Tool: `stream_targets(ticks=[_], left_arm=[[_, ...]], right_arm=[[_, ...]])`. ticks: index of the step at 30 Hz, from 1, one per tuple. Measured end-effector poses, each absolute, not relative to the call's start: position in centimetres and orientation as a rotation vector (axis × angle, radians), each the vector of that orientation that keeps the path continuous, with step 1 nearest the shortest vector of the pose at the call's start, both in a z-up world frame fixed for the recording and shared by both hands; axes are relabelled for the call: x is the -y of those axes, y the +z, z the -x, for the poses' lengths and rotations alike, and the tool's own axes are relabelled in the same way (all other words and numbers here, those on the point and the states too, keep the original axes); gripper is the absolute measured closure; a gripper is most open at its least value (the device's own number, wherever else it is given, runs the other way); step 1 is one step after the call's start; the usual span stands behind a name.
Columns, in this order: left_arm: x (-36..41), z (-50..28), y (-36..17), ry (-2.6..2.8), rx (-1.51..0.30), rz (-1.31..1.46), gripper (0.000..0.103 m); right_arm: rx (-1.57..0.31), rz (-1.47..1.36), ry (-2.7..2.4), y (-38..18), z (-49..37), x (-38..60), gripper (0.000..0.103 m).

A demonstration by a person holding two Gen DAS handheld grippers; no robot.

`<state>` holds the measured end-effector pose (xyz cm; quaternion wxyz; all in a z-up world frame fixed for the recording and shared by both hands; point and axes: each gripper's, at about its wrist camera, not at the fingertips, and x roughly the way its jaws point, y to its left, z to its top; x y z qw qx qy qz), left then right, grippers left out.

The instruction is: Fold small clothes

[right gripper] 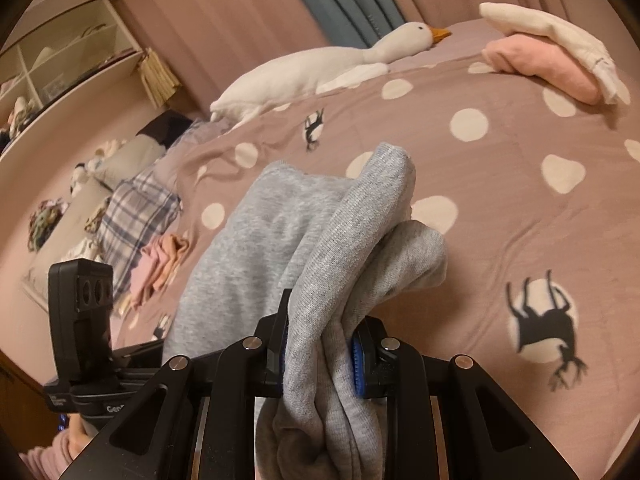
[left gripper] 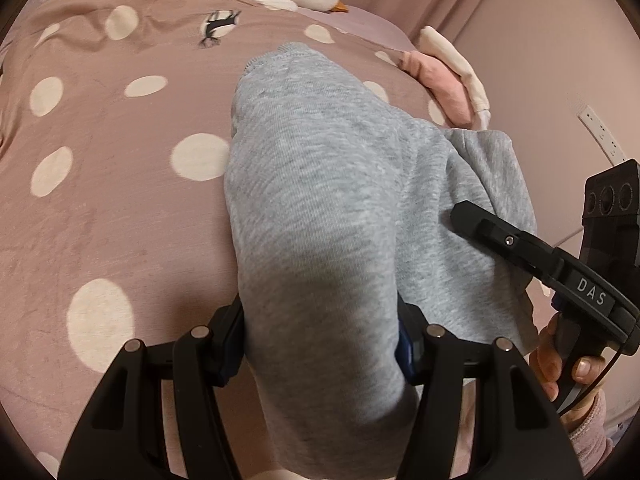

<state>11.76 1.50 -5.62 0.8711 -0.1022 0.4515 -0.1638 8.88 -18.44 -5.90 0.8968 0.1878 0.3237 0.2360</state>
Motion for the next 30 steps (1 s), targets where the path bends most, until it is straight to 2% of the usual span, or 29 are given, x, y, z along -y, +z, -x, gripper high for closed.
stream_targets(ticks=[22,30], left_arm=[[-6.2,-15.2,-9.3,-0.258,-1.002,0.261,0.043],[-6.3,-14.9,-9.7,-0.27,-1.009,0.24,0.038]], right_arm=[[-0.774,-0.335,0.5,-8.0,-13.4,13.3,0.077],[-0.869,-0.439,0.491,-10.3,-14.2,15.4,0.076]])
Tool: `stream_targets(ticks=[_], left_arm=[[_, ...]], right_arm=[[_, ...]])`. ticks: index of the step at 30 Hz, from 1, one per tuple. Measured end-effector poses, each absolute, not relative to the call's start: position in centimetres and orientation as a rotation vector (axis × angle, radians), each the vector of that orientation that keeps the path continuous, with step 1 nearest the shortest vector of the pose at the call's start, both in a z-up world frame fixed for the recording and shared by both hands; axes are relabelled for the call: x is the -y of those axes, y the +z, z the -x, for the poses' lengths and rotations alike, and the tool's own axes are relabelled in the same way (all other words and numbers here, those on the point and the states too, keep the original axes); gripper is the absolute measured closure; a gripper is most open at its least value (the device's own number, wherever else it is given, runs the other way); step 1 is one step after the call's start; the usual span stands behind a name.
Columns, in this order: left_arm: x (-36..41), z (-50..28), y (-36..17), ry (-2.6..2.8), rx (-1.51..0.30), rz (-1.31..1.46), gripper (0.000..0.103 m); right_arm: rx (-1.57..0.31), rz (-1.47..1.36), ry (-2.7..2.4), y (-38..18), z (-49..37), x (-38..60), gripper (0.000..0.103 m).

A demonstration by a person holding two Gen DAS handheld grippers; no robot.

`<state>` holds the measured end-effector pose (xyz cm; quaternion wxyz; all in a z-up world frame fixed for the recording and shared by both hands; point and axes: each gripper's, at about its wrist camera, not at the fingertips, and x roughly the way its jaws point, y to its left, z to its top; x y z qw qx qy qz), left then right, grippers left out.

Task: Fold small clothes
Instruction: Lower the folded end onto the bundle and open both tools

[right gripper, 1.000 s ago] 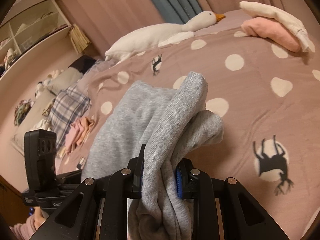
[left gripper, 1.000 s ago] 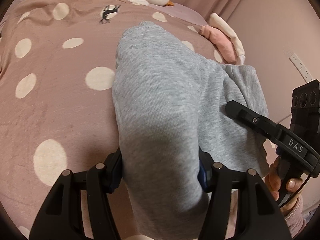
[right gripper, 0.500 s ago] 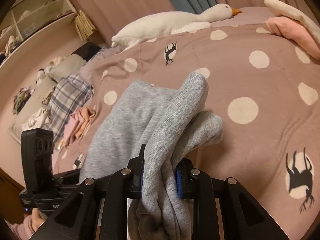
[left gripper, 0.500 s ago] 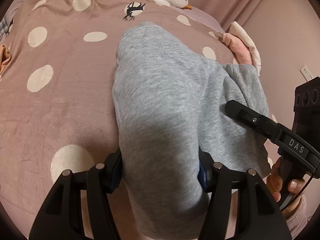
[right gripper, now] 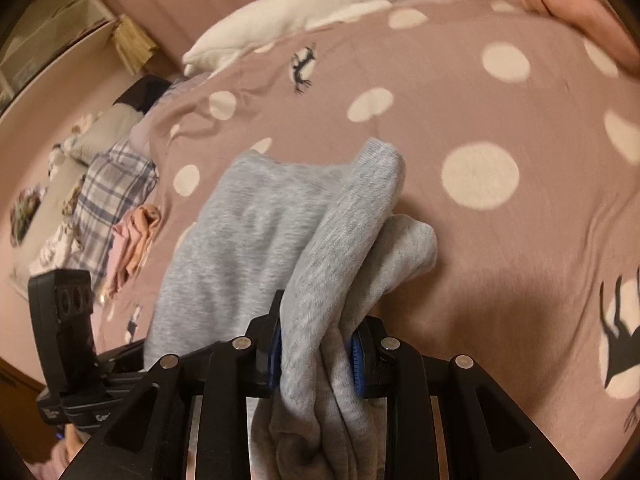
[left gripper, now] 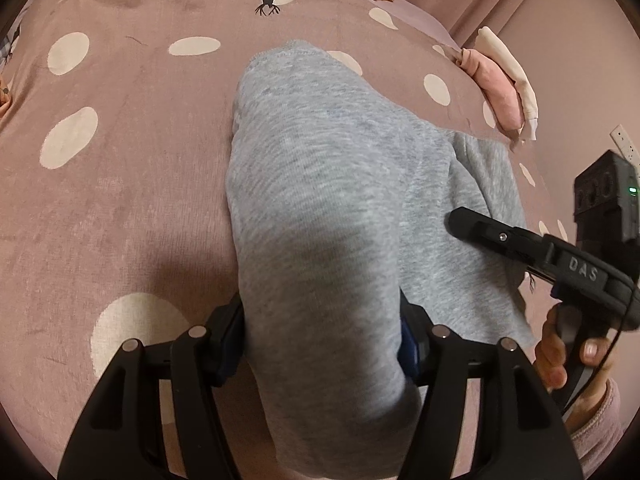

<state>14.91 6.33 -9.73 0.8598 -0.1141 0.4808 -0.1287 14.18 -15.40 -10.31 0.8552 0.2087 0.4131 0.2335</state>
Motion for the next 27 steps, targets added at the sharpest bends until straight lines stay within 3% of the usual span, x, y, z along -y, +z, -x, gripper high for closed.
stream_targets(ticks=[7,14,17,27], left_arm=[[-7.0,-13.1,-8.9,-0.27,-0.995,0.176,0.035],[-7.4,-12.4,-9.7,-0.268,-1.005,0.151,0.033],[-7.6,-12.6,-10.3,-0.254,-1.017,0.165,0.027],[-7.8,-10.5,-9.4,-0.236,-0.999,0.136,0.027]], right_arm=[[-0.932,-0.705,0.492,-12.6,-14.2,19.2,0.058],[-0.953,-0.79,0.464,-13.4,-14.1,19.9,0.056],[-0.967,-0.783,0.443,-13.7,-14.3,19.8,0.054],[-0.92,-0.61,0.494,-10.1,-11.1,18.8,0.052]])
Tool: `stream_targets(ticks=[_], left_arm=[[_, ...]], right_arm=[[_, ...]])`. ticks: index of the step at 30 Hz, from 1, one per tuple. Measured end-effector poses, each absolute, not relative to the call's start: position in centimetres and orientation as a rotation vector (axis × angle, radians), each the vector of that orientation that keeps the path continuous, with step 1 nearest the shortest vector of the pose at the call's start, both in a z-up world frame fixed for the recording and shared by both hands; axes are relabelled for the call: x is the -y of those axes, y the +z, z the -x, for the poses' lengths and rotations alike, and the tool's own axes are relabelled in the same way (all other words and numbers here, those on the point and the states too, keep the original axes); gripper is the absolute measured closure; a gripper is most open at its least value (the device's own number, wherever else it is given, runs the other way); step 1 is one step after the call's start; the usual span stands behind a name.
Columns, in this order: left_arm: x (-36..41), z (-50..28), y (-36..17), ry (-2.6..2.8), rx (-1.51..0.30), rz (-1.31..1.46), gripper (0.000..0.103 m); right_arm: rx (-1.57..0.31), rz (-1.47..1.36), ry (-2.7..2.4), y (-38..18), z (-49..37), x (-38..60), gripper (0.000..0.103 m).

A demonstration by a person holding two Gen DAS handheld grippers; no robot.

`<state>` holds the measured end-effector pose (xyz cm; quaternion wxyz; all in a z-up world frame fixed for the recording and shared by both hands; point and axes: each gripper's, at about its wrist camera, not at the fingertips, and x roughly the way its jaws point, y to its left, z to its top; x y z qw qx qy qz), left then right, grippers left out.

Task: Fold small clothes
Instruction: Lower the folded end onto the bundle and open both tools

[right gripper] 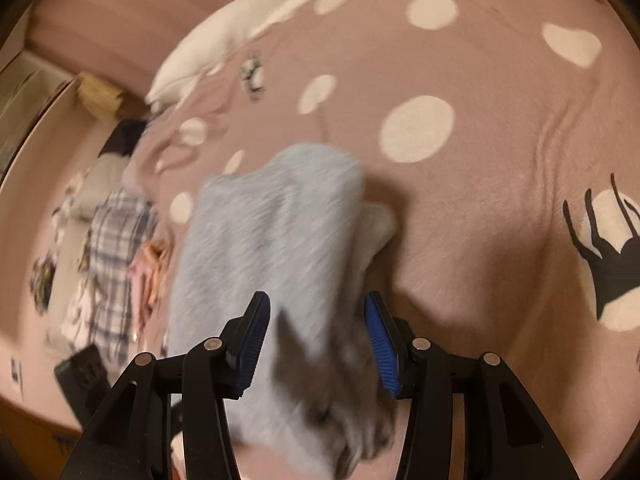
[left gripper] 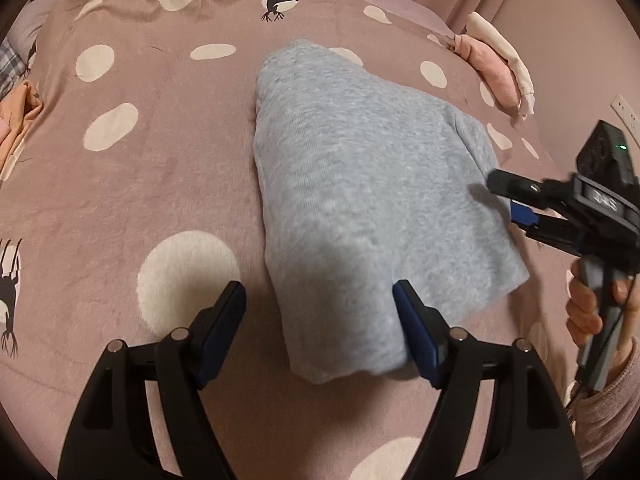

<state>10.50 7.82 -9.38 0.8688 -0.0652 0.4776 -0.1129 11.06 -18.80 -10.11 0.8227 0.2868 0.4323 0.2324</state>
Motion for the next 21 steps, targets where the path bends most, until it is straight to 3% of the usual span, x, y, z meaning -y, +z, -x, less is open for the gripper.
stream_targets(ticks=[2,8,21], left_arm=[[-7.9,-10.6,-9.7,-0.232,-1.007,0.147,0.027],[-7.8,-10.5,-10.0,-0.22,-1.026,0.18,0.027],[-8.5,-6.9,-7.3,-0.18,-0.978,0.14,0.02]], right_arm=[[-0.921,-0.552,0.505,-10.0,-10.2,18.2,0.046],[-0.988,-0.327,0.385,-12.3,-9.5,16.3,0.046],[-0.916,-0.542,0.454,-11.6,-4.9,20.5,0.046]])
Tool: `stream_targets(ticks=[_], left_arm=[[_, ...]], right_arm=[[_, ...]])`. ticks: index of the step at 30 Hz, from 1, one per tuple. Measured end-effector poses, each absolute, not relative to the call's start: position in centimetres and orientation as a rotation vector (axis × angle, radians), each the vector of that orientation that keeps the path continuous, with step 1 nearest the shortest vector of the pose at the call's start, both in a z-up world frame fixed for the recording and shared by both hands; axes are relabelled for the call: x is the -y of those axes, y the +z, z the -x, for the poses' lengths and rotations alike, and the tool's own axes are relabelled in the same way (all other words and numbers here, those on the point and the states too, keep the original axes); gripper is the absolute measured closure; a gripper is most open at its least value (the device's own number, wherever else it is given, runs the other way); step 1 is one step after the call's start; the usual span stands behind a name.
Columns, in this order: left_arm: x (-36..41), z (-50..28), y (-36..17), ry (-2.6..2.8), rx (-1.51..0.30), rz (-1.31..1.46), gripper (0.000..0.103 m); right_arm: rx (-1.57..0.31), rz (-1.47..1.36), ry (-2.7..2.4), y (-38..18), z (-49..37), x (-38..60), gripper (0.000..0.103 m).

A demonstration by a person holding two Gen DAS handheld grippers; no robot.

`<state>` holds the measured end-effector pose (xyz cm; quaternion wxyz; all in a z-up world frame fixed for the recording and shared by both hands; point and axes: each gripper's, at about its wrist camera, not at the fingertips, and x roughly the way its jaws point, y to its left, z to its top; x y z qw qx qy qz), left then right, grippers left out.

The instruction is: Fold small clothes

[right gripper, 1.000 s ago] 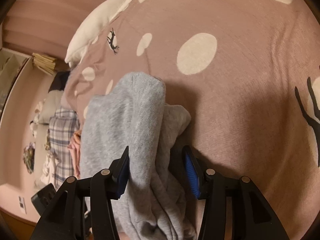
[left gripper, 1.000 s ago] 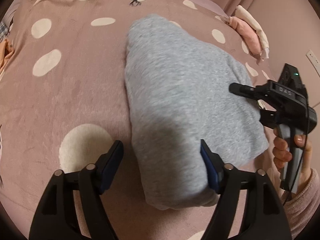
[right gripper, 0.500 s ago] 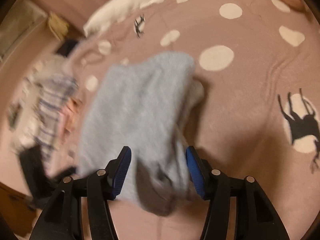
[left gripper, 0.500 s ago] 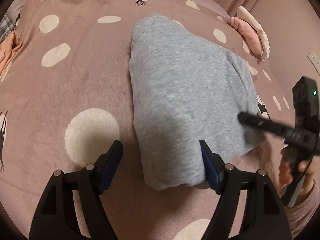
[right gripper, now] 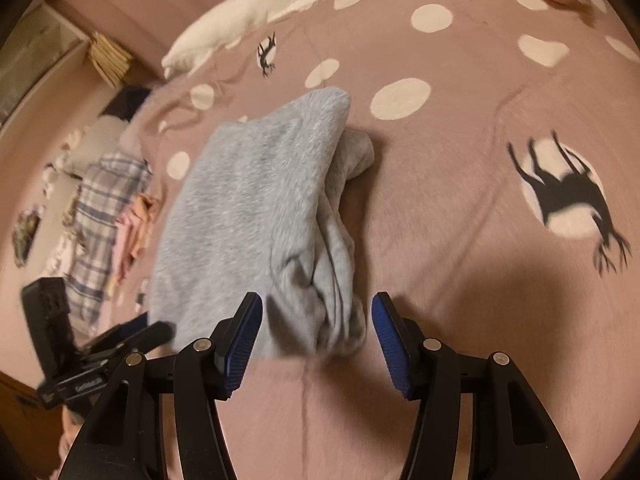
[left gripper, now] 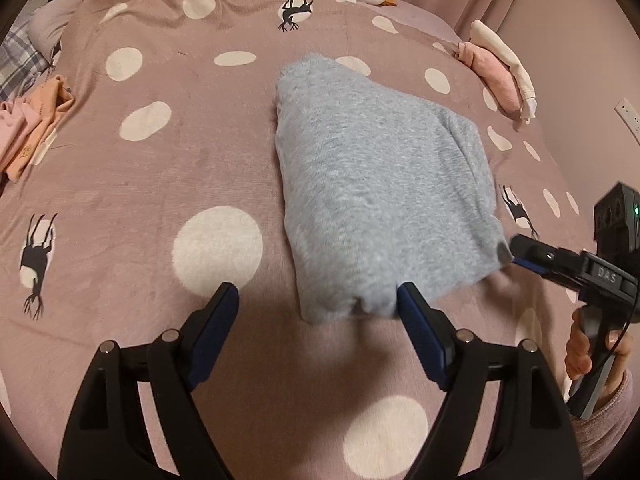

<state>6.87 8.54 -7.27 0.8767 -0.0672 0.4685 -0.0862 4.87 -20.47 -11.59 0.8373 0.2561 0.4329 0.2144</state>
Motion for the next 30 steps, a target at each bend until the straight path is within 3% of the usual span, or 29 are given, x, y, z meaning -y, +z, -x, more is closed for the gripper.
stream_targets(ticks=[3,15,23,30], left_arm=[[-8.5,-6.4,-7.0,-0.171,-0.975,0.139,0.014],[-7.1,-5.9,-6.9,-0.184,-0.982,0.153,0.014],[-6.7,-4.8,-6.3,-0.147,-0.96,0.17,0.013],[-5.8,-3.8,-5.4,-0.154,-0.925,0.146,0.012]], right_arm=[[-0.906,-0.609,0.475,-11.9,-3.7,21.3,0.045],[-0.905,-0.69,0.523,-12.9,-1.7,21.9,0.045],[-0.883,-0.579,0.51,-11.6,-0.9,20.4,0.044],[-0.843,-0.466,0.482,-9.7,-0.1,19.1,0.037]])
